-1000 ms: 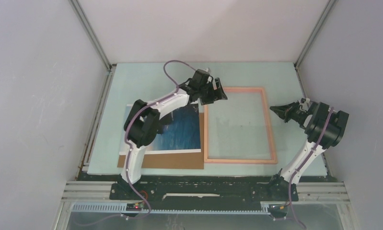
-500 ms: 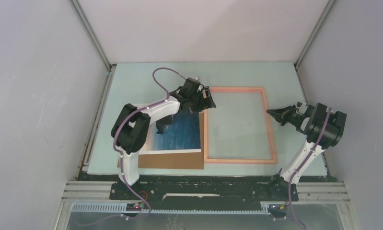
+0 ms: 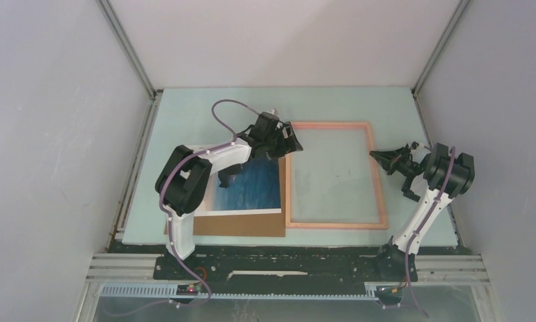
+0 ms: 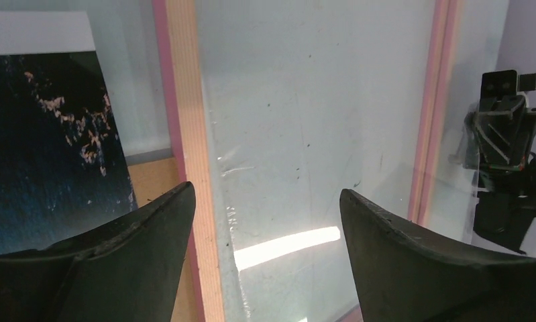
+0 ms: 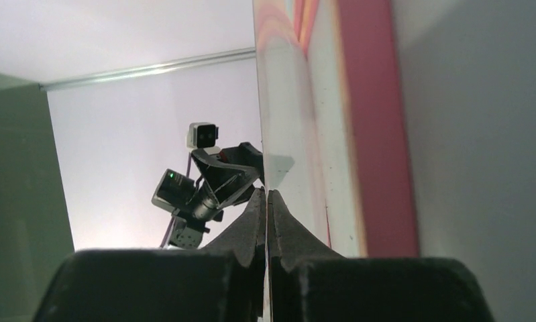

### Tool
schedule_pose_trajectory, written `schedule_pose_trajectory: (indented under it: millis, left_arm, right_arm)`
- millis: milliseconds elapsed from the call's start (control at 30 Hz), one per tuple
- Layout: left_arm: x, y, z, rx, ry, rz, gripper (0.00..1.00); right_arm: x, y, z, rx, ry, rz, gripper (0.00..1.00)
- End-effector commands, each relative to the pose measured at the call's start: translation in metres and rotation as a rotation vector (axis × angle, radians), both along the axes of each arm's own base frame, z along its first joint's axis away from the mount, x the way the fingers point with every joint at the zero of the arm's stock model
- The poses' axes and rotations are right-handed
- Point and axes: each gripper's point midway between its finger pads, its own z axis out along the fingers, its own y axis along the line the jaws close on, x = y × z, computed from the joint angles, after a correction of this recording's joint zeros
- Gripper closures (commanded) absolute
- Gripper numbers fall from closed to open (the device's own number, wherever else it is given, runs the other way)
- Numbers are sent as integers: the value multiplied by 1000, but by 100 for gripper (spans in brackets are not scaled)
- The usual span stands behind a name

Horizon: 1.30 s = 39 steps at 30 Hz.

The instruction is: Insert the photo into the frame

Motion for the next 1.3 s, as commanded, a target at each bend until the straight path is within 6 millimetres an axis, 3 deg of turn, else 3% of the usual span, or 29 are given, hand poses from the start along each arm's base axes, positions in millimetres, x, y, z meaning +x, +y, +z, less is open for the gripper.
schedule_pose_trajectory:
  millis: [0,200,400,567,867,1133,1267]
  left_arm:
    - [12,-1,18,-76,-39,44,15]
    - [16,3,20,-86,-42,59,15]
    - [15,4,17,-85,-37,54,15]
    - [16,3,16,-92,-30,55,15]
    - [17,5,18,-88,-42,60,15]
    - [17,3,14,-89,-32,50,15]
    - [20,0,1,-83,-8,50,14]
  right_arm:
    - [-3,7,39,-51,-163,46,100]
    - [-4,10,49,-57,-179,51,100]
    - [-7,-1,66,-67,-202,19,100]
    - [-6,9,60,-48,-180,45,100]
    - [-5,11,74,-55,-204,52,100]
    - [-5,9,66,-44,-182,57,99]
    - [-5,13,60,-47,-174,64,88]
